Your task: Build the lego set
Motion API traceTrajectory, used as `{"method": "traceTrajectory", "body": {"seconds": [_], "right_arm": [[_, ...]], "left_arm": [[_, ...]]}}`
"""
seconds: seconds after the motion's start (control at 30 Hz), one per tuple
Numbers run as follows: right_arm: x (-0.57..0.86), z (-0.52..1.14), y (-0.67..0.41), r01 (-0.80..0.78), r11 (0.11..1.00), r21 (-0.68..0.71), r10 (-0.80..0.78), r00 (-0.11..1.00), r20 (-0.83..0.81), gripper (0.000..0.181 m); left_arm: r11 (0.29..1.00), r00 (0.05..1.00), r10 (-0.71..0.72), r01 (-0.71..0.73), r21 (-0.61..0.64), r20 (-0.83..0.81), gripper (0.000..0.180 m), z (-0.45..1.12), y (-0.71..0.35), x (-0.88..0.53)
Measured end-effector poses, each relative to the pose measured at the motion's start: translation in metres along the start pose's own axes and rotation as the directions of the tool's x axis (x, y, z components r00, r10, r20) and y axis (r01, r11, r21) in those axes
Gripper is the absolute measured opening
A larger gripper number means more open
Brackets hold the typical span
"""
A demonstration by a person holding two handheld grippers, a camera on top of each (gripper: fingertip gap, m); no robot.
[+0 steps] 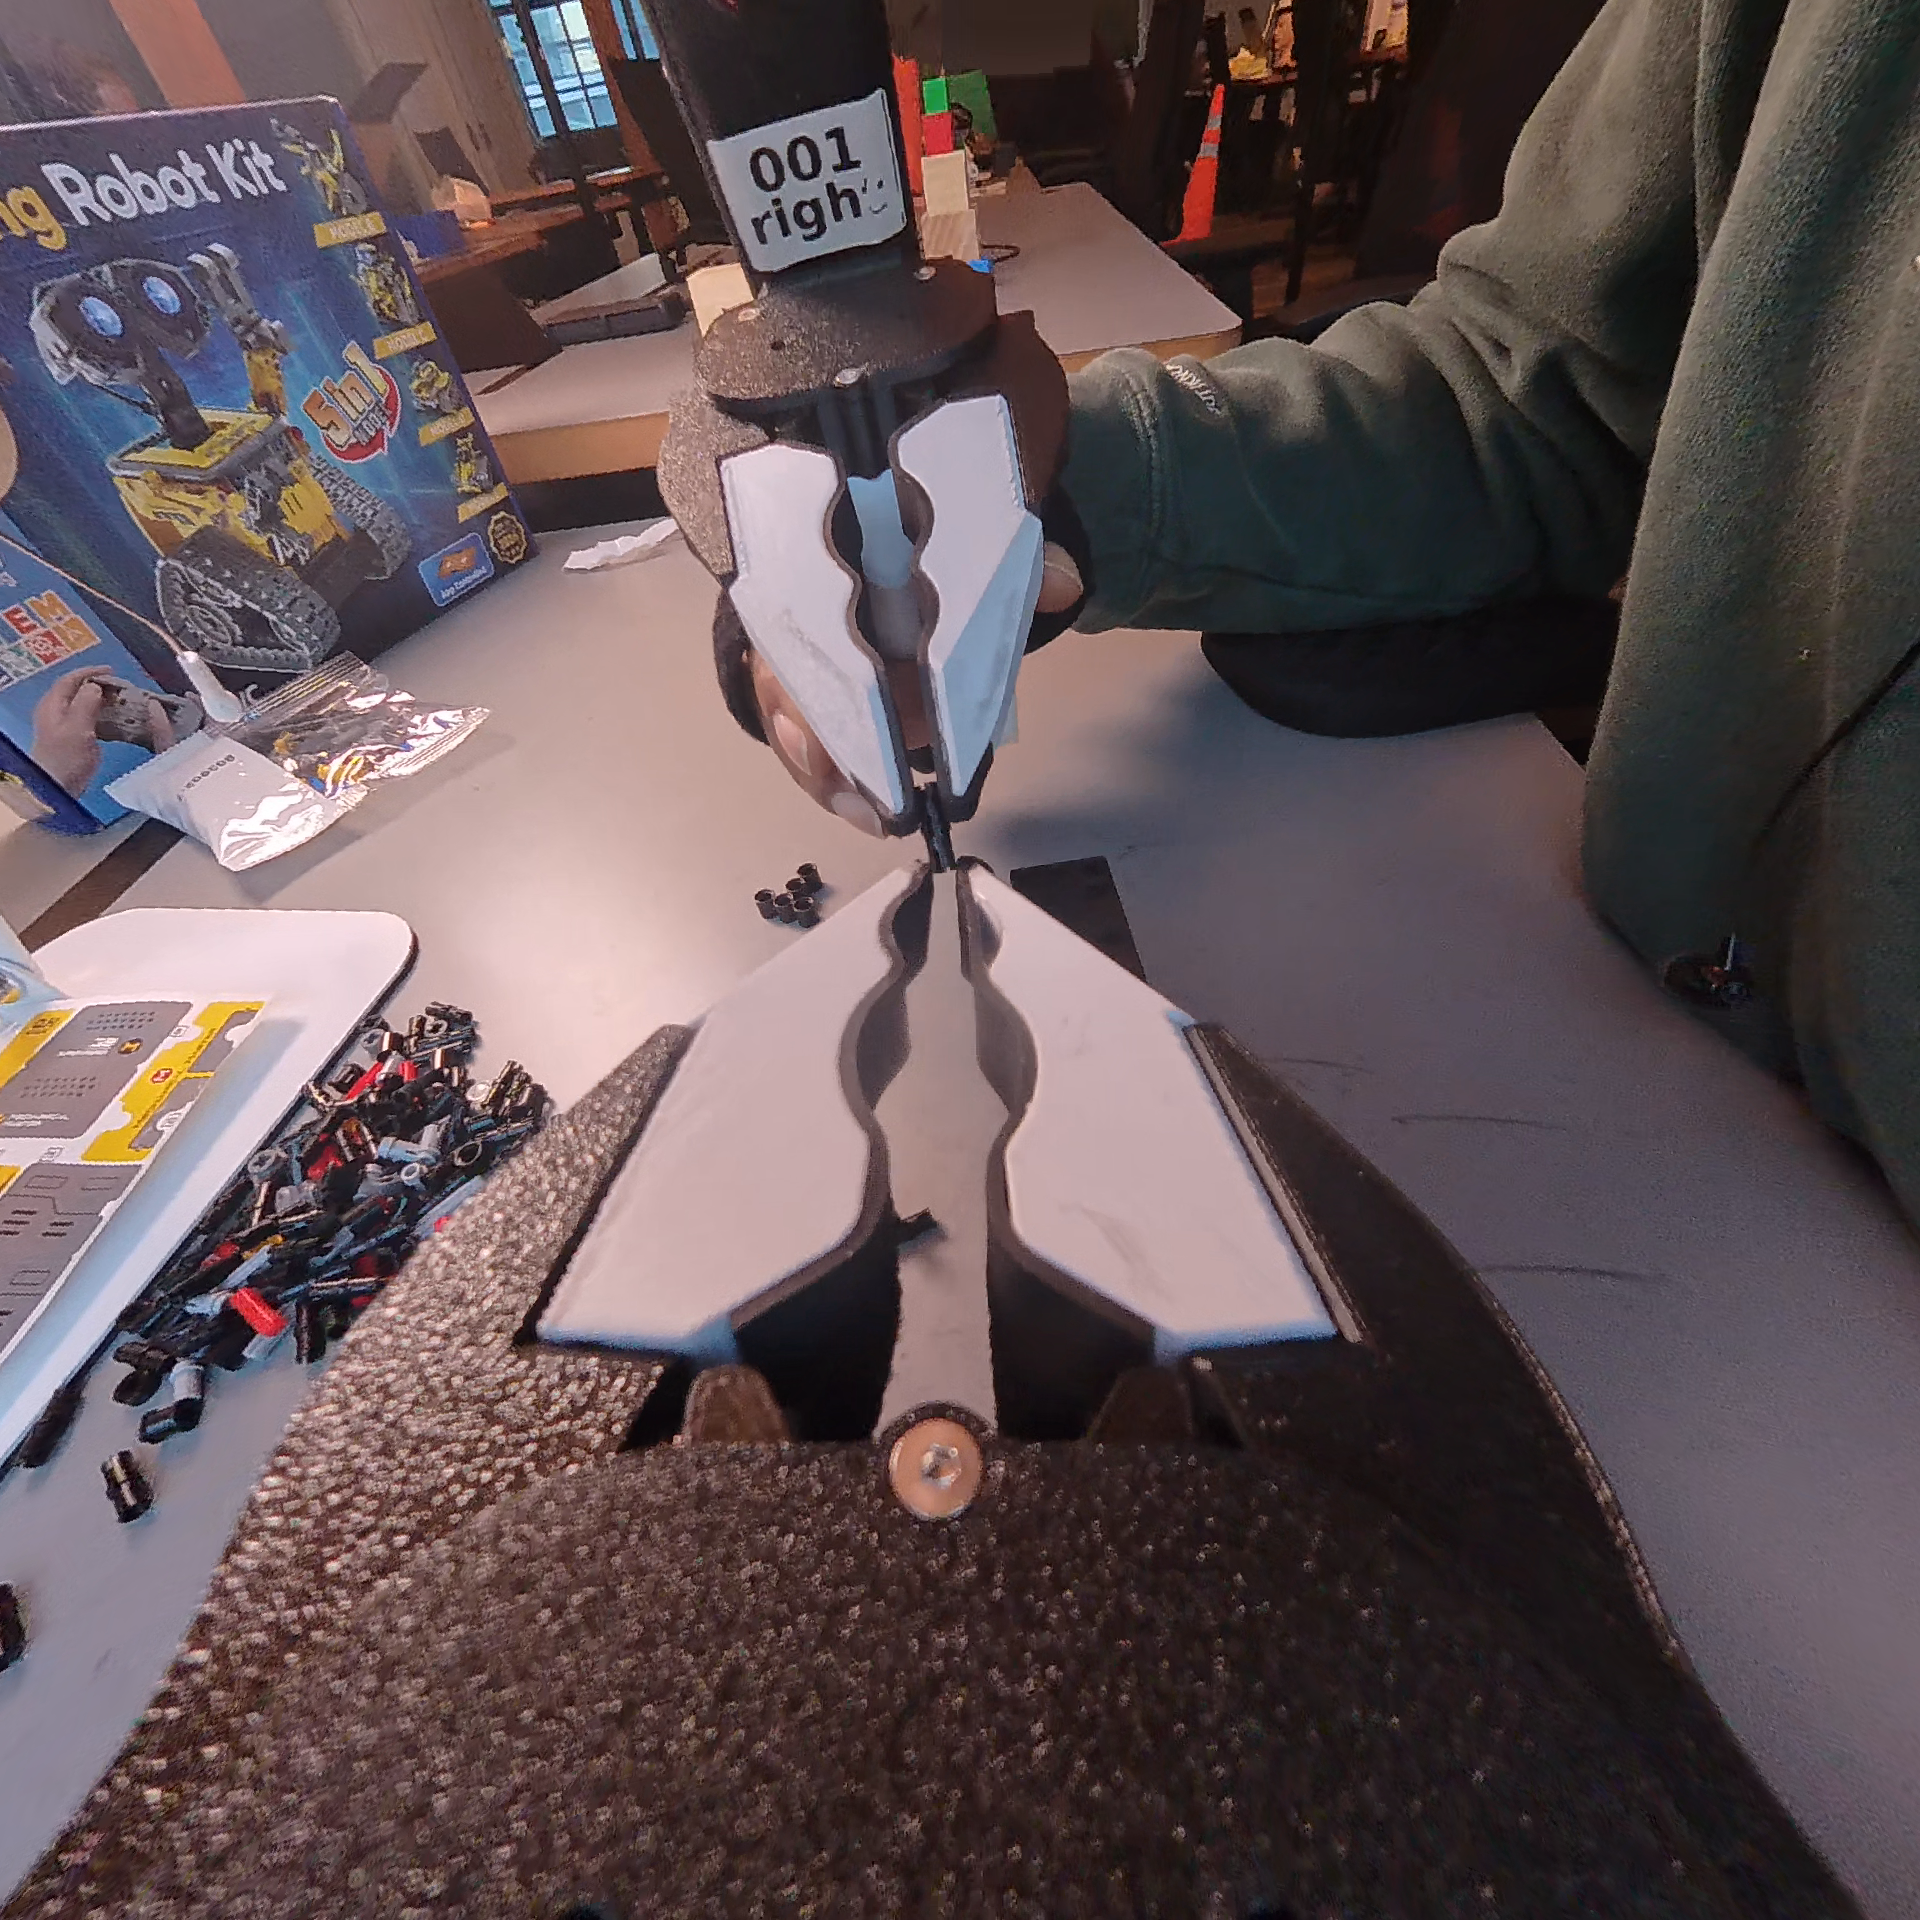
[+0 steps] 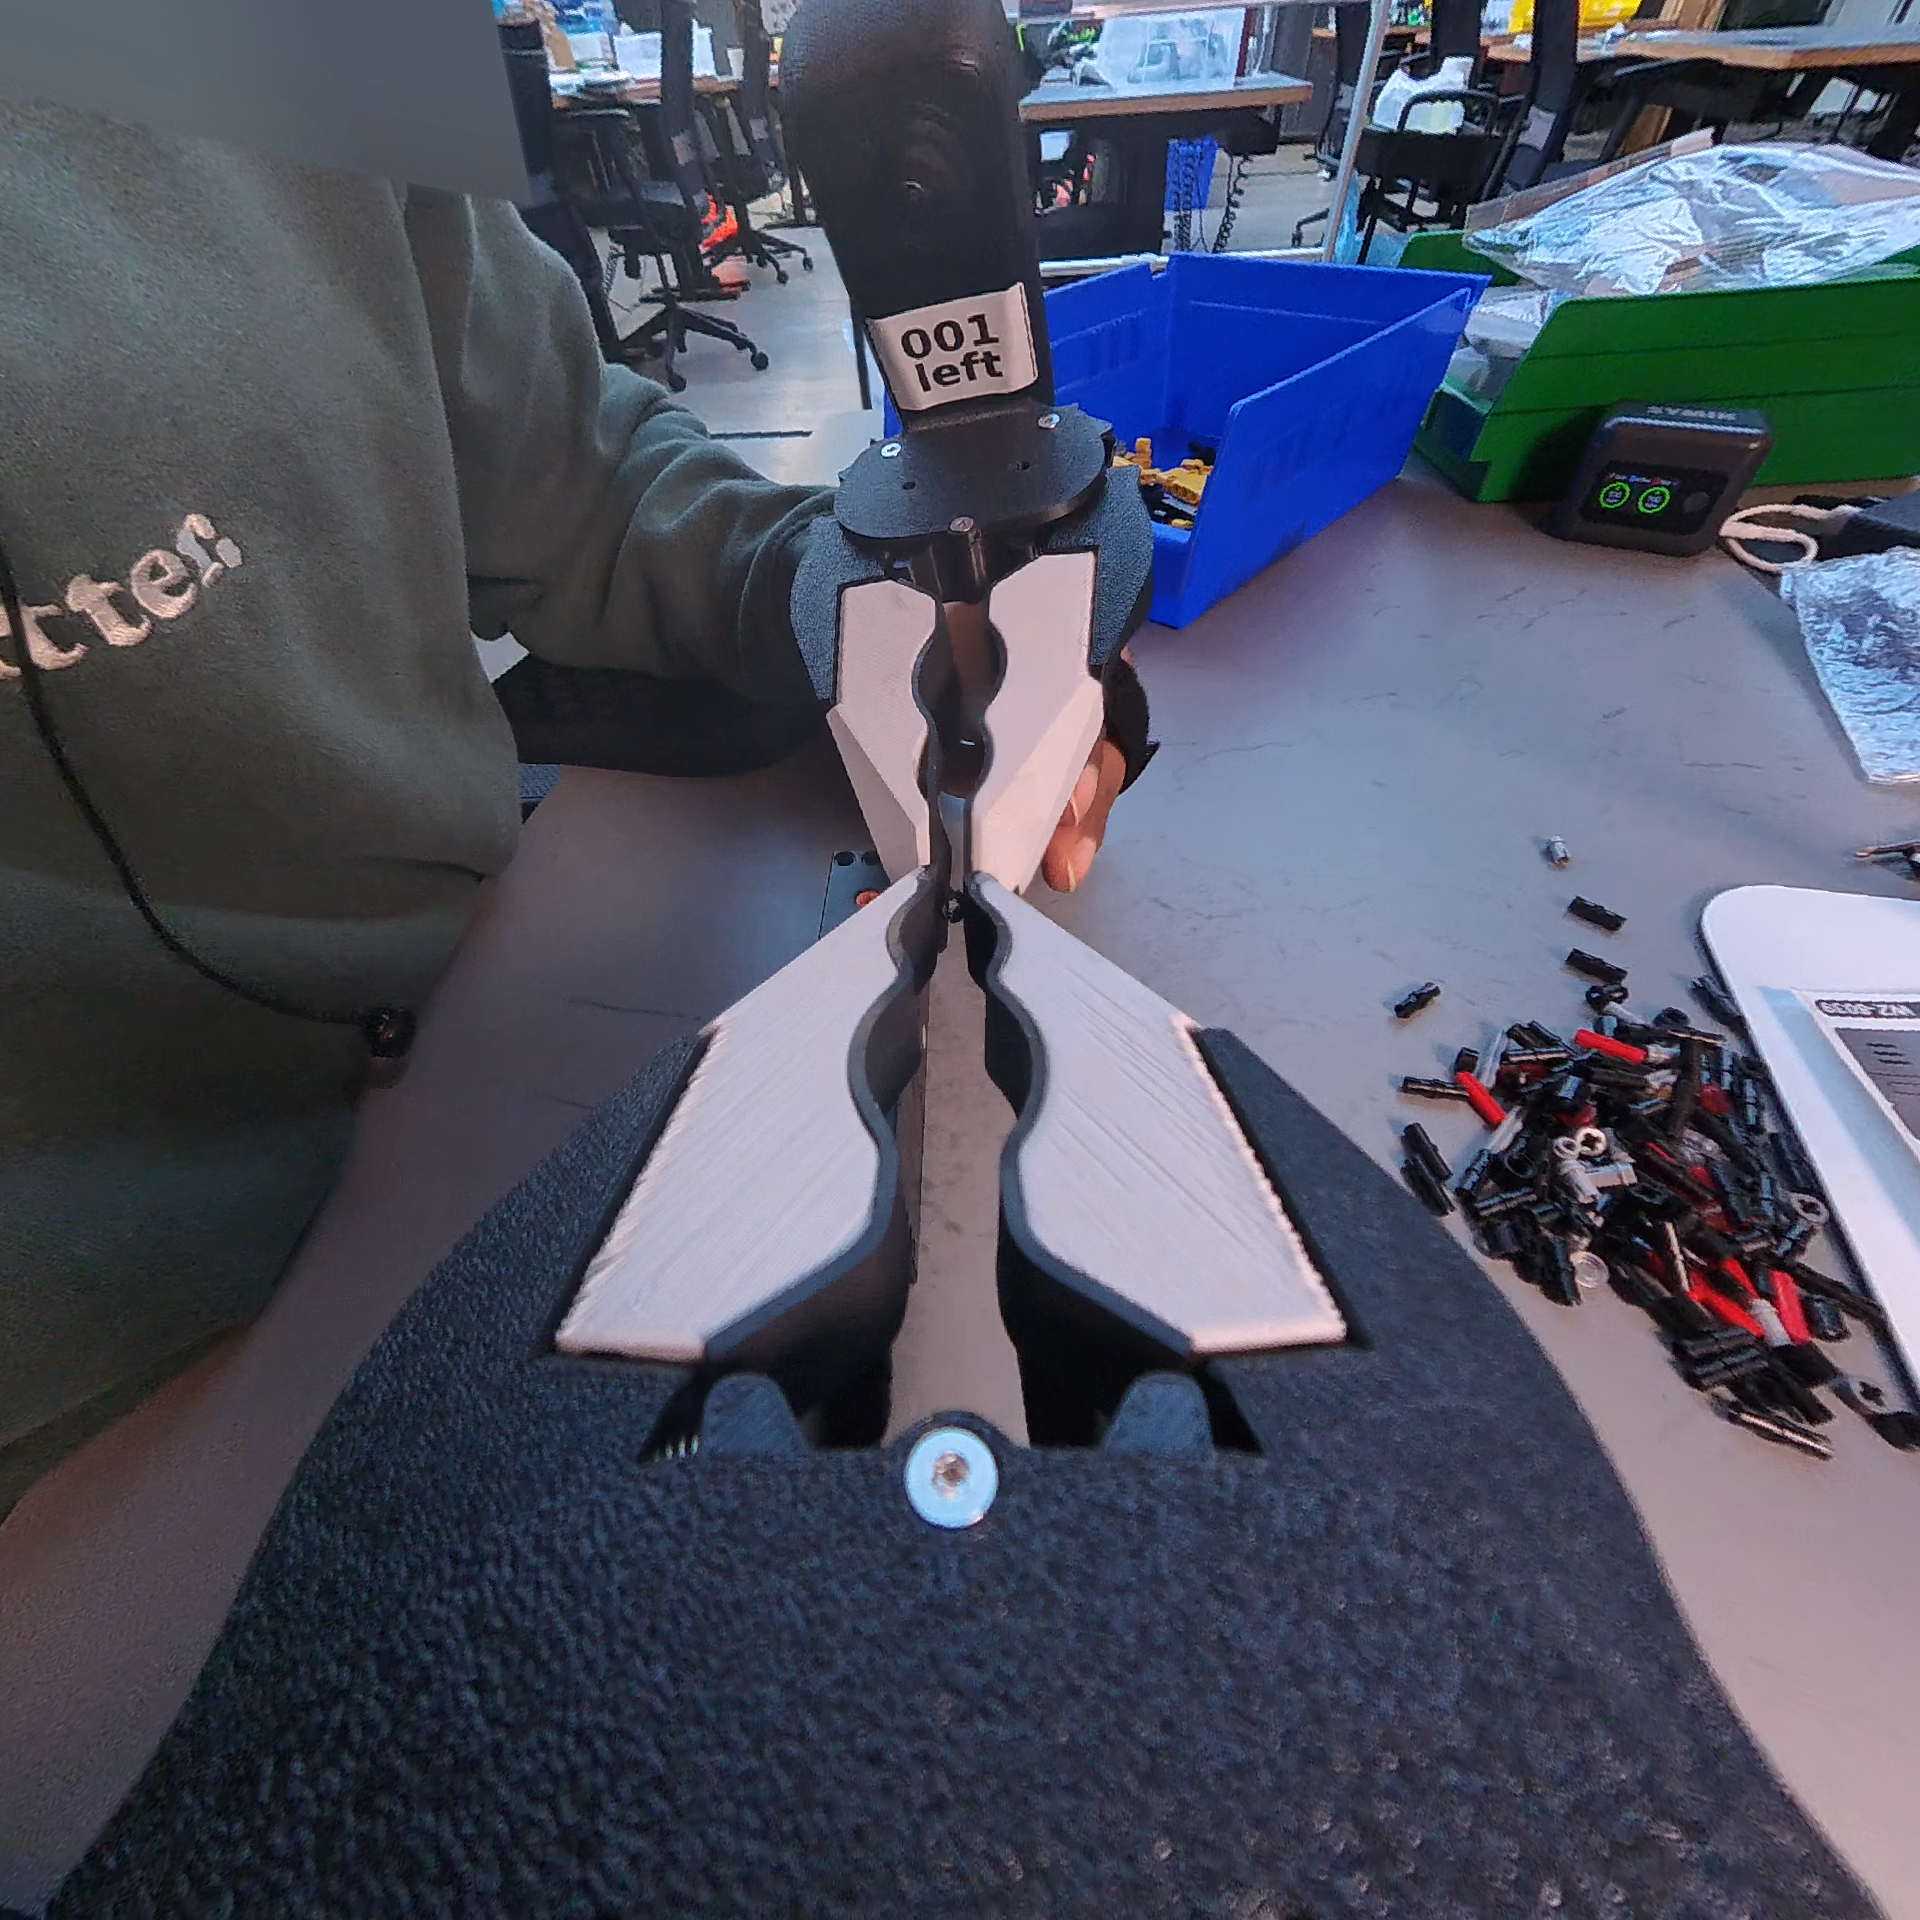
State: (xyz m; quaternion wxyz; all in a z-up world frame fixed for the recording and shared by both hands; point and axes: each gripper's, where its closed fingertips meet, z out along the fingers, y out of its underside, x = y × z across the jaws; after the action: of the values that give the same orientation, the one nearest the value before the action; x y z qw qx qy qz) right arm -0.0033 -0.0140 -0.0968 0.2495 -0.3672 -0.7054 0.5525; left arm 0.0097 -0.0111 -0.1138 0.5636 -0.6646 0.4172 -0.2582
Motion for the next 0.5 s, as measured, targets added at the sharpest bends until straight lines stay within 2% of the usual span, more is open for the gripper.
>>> {"method": "traceTrajectory", "body": {"seconds": [0.5], "right_arm": [[0.0045, -0.0023, 0.0001, -0.029, 0.999, 0.027, 0.029, 1.000, -0.002, 0.002]], "left_arm": [[0.998, 0.998, -0.062, 0.062, -0.004, 0.010, 0.002, 0.0007, -0.0003, -0.0045]]}}
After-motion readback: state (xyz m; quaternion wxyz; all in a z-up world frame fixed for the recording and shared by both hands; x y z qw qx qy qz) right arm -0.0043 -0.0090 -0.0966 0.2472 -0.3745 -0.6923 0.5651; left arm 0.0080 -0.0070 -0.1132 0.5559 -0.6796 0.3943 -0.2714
